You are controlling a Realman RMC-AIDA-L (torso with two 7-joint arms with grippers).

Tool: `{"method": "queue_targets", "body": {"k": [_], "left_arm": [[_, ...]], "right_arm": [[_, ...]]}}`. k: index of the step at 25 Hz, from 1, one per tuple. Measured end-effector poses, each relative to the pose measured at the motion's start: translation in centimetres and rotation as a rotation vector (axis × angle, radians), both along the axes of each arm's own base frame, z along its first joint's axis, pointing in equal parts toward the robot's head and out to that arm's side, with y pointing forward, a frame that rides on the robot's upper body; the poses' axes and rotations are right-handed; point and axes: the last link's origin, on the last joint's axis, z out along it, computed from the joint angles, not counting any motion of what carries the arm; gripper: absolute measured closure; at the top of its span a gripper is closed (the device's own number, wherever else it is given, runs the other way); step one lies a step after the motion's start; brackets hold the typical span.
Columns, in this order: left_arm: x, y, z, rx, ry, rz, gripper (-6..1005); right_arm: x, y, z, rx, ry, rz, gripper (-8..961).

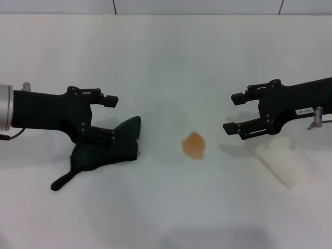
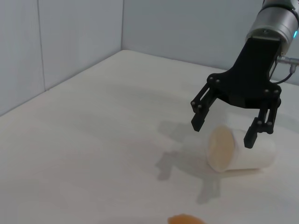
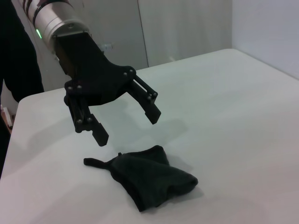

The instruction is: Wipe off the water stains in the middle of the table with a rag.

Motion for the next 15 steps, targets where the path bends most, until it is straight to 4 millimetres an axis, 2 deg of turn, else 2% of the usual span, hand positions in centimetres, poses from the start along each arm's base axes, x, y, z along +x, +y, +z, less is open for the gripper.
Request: {"method": "queue_targets", "body": {"k": [5, 15], "left_arm": [[-0.4, -0.2, 0.0, 0.002, 0.003, 0.010, 111], [-0.6, -0.2, -0.1, 0.003, 0.018, 0.019, 111]], "right_arm": [[-0.1, -0.1, 0.4, 0.006, -0.003, -0.017, 160], [1.2, -1.9, 3.2, 0.066, -0.123, -0.168, 160]]}}
